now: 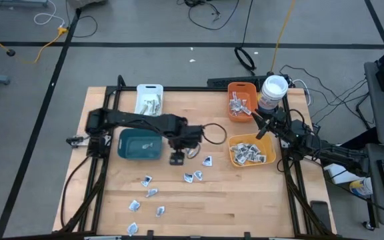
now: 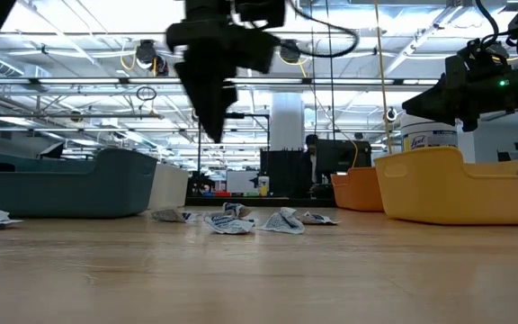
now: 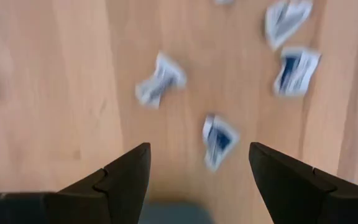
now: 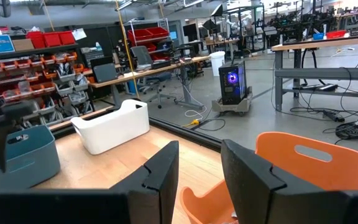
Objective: Pick & Place First Aid Supplies
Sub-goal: Put the alcohol pad into the blue bin
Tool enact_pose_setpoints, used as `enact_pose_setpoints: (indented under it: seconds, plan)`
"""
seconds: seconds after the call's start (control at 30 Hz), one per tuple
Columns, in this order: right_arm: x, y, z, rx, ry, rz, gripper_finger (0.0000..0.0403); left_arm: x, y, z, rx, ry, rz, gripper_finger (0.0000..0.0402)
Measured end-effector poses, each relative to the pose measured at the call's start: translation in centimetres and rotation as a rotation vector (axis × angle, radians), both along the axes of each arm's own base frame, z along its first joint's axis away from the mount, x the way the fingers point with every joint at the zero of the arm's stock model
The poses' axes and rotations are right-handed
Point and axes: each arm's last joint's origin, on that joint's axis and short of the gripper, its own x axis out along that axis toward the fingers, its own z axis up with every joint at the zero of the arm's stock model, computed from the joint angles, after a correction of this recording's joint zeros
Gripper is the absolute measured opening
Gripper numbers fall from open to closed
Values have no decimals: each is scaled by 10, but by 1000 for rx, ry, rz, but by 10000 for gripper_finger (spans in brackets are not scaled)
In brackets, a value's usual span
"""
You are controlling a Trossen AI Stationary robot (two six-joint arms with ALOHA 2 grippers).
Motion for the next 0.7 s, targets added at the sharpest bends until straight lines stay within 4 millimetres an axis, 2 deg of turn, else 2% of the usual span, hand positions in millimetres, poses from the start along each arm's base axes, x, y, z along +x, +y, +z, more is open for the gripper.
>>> enact_pose_setpoints:
  seconds: [0.17,0.4,0.7]
  plan:
    - [0,0,0,0,0,0,116,33,-7,-2,-1,-40,-14,278]
    - [0,0,0,0,0,0,116,68,-12,-9,-5,-93,-2,278]
    - [0,0,0,0,0,0,116,94,-13,-44,-17,-124,27,278]
